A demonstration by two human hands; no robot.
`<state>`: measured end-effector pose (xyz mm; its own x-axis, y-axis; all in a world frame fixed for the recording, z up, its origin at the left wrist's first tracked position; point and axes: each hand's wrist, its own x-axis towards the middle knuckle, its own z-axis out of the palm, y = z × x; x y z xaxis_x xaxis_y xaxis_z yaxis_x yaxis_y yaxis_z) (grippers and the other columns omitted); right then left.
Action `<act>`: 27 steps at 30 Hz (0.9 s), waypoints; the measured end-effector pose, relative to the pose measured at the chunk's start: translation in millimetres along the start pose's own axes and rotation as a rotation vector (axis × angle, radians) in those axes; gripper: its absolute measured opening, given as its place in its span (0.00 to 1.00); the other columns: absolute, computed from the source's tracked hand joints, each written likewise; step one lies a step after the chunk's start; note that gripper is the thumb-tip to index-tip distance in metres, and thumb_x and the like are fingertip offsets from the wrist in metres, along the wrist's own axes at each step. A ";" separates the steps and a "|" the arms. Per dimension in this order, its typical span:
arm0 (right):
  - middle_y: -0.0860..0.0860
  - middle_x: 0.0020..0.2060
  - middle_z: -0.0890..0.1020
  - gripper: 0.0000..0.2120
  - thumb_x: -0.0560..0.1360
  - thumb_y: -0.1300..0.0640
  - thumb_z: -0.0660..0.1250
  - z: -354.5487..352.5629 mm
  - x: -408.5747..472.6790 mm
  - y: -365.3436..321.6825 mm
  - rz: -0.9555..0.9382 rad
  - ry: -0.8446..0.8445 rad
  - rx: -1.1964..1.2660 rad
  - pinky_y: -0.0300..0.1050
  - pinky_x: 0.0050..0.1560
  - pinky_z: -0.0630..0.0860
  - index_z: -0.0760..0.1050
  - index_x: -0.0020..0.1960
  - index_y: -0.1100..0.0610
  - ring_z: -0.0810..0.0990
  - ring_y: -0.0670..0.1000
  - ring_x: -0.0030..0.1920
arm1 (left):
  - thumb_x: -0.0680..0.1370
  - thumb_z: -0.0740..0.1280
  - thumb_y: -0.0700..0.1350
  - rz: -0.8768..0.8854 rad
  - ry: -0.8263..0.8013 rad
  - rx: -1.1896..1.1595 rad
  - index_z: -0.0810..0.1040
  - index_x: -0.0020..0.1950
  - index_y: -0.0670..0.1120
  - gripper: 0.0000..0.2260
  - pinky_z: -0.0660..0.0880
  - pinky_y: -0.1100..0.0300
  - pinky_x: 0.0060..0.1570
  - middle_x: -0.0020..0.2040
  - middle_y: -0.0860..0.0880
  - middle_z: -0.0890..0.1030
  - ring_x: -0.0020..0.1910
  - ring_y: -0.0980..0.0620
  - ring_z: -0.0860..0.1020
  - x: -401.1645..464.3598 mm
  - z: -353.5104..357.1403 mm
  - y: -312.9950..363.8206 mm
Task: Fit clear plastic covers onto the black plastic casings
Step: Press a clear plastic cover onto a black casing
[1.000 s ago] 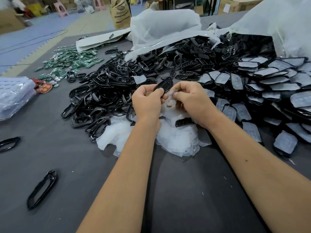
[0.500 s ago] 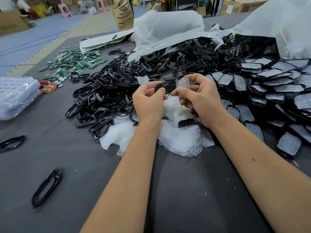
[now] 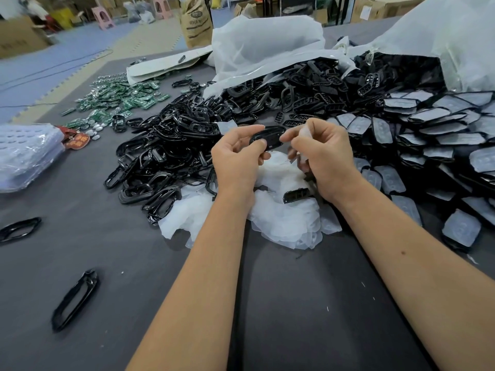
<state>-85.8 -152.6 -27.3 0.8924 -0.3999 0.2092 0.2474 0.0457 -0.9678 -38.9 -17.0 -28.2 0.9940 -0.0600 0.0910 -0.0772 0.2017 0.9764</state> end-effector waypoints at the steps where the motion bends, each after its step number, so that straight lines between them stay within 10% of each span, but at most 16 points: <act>1: 0.58 0.40 0.85 0.17 0.71 0.71 0.64 -0.4 0.4 0.1 -0.007 0.017 0.006 0.38 0.26 0.63 0.70 0.30 0.54 0.74 0.54 0.31 | 0.75 0.69 0.28 0.000 -0.012 0.003 0.85 0.49 0.44 0.12 0.74 0.64 0.32 0.35 0.49 0.84 0.30 0.52 0.78 -0.2 -0.3 -0.2; 13: 0.52 0.30 0.77 0.17 0.77 0.47 0.75 -1.1 4.8 3.7 0.011 0.040 0.110 0.41 0.27 0.69 0.79 0.38 0.59 0.73 0.50 0.29 | 0.75 0.69 0.28 -0.008 -0.009 0.001 0.84 0.48 0.42 0.11 0.77 0.64 0.33 0.44 0.41 0.84 0.29 0.52 0.81 0.2 1.0 -2.3; 17: 0.50 0.34 0.81 0.03 0.78 0.64 0.73 -3.0 5.6 7.3 -0.047 0.053 0.017 0.41 0.30 0.72 0.81 0.51 0.59 0.76 0.50 0.33 | 0.75 0.70 0.29 -0.027 -0.004 -0.026 0.83 0.46 0.44 0.10 0.79 0.63 0.36 0.48 0.38 0.84 0.32 0.49 0.83 -0.7 0.8 -2.4; 20: 0.52 0.38 0.80 0.14 0.77 0.68 0.70 -4.2 5.4 7.5 -0.061 0.031 0.003 0.40 0.30 0.72 0.80 0.60 0.54 0.77 0.50 0.34 | 0.75 0.70 0.29 -0.038 -0.008 -0.025 0.83 0.47 0.43 0.10 0.79 0.62 0.38 0.52 0.35 0.84 0.35 0.47 0.84 -0.4 0.7 -3.2; 27: 0.54 0.36 0.84 0.02 0.77 0.65 0.71 -1.8 5.0 7.9 -0.058 0.068 -0.028 0.40 0.29 0.74 0.82 0.47 0.62 0.79 0.48 0.33 | 0.76 0.71 0.30 -0.037 -0.017 -0.031 0.84 0.48 0.43 0.09 0.80 0.61 0.39 0.54 0.35 0.84 0.36 0.46 0.84 0.8 0.3 -4.9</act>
<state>-80.0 -155.9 -34.2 0.8490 -0.4625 0.2555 0.2862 -0.0041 -0.9582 -37.8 -18.4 -32.9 0.9947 -0.0849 0.0587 -0.0379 0.2287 0.9727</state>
